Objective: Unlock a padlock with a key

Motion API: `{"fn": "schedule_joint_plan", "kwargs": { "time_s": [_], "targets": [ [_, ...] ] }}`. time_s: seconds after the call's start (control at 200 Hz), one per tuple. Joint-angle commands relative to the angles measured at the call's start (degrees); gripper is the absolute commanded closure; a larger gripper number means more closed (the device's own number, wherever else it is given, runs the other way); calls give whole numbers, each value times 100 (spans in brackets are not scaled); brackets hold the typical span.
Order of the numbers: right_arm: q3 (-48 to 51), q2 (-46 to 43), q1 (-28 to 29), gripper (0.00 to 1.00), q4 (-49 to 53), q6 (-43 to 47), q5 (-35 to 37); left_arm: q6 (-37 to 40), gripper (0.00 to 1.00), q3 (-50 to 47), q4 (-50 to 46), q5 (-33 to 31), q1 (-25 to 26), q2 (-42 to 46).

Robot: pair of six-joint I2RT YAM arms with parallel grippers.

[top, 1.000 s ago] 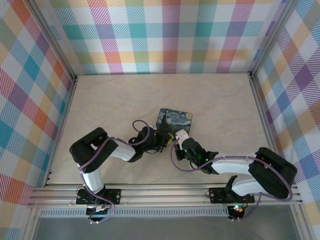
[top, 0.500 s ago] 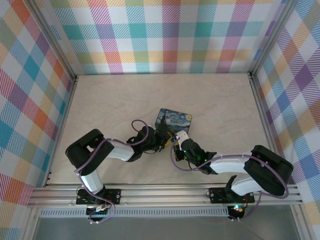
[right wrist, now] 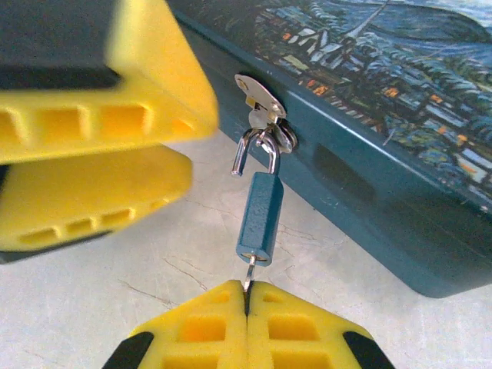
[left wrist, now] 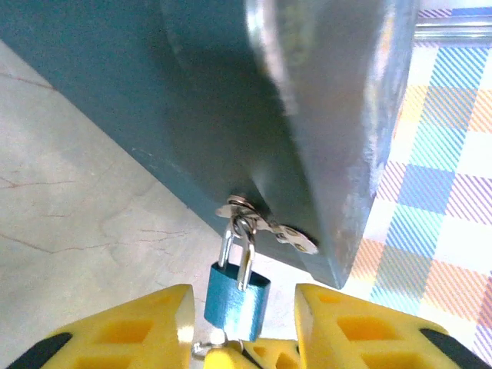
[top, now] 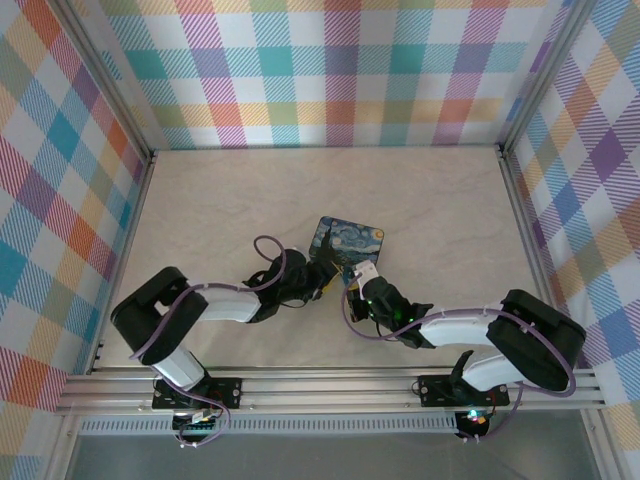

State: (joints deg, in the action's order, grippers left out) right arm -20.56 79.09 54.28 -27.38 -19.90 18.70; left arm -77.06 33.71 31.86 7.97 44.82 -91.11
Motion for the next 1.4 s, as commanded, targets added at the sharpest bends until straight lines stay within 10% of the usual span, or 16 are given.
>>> {"fn": "schedule_joint_plan", "kwargs": {
  "time_s": [0.0, 0.515, 1.395],
  "targets": [
    [104, -21, -87, 100, -174, -287, -244, 556, 58, 194, -940, -265, -108, 556],
    [529, -87, -851, 100, -760, -1626, -1243, 2317, 31, 1009, -3334, -175, -1315, 1721],
    [614, 807, -2167, 100, -1391, -2730, -3331, 3861, 23, 3260, -3906, 654, -1722, -770]
  ]
}}
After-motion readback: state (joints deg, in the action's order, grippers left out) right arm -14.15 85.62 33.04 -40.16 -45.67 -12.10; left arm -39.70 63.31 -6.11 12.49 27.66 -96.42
